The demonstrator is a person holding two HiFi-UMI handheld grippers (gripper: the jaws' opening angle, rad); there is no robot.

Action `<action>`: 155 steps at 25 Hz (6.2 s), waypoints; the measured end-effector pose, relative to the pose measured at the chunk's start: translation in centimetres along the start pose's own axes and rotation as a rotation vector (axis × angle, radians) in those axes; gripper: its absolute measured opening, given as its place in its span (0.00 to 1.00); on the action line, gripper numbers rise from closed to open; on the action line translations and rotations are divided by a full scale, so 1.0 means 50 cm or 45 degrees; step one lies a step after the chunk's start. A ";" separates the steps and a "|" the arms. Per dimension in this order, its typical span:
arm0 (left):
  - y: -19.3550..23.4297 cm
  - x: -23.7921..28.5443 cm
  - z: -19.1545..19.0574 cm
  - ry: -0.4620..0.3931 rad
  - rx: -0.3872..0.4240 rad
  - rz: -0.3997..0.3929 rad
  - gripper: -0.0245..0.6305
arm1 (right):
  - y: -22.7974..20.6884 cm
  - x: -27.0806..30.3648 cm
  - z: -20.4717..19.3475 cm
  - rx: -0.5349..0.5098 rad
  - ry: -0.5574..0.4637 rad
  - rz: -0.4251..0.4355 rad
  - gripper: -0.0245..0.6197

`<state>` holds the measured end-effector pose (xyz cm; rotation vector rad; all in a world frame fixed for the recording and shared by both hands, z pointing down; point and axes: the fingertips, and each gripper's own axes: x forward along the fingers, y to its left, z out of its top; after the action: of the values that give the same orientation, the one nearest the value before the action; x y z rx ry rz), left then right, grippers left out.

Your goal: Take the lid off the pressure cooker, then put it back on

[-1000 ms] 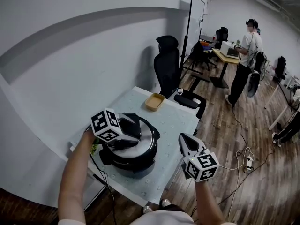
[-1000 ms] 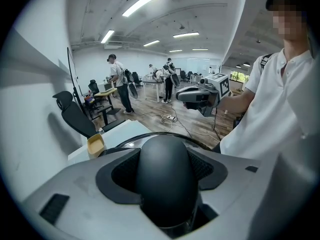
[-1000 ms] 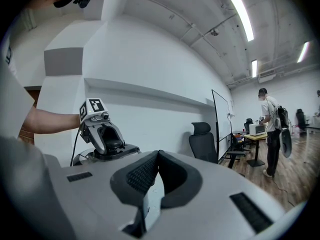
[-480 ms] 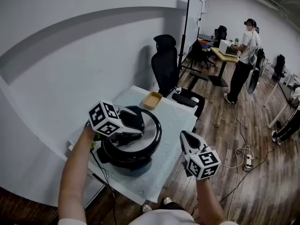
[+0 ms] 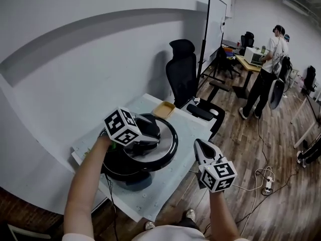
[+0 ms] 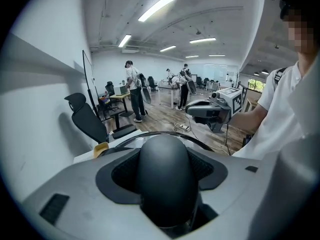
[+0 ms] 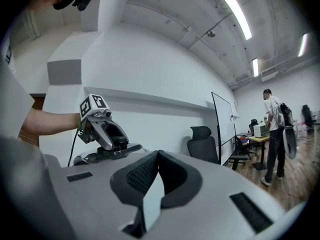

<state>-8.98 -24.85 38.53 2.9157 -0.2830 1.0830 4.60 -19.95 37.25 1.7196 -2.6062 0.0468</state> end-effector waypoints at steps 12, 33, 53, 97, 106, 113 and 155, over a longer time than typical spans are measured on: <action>0.069 0.151 0.123 -0.005 -0.277 0.298 0.46 | -0.223 0.038 0.004 0.038 -0.004 0.213 0.04; 0.140 0.430 0.086 -0.101 -0.654 0.680 0.46 | -0.437 -0.004 -0.084 0.093 0.139 0.221 0.04; 0.254 0.590 -0.123 -0.019 -0.803 0.792 0.46 | -0.472 0.068 -0.197 0.054 0.320 0.145 0.04; 0.136 0.338 0.148 -0.687 -0.473 1.071 0.53 | -0.471 0.110 -0.111 0.049 0.174 0.064 0.04; 0.120 0.247 0.161 -0.791 -0.449 1.195 0.09 | -0.485 0.091 -0.050 -0.026 0.064 0.037 0.04; 0.115 0.229 0.154 -0.788 -0.455 1.238 0.06 | -0.486 0.082 -0.034 -0.032 0.029 0.043 0.04; 0.235 0.469 -0.028 -0.261 -0.649 0.914 0.60 | -0.500 0.100 -0.104 0.019 0.144 0.038 0.04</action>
<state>5.49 -40.09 54.28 2.4718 -1.4458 0.5893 25.59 -34.16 43.00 1.6313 -2.5563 0.1592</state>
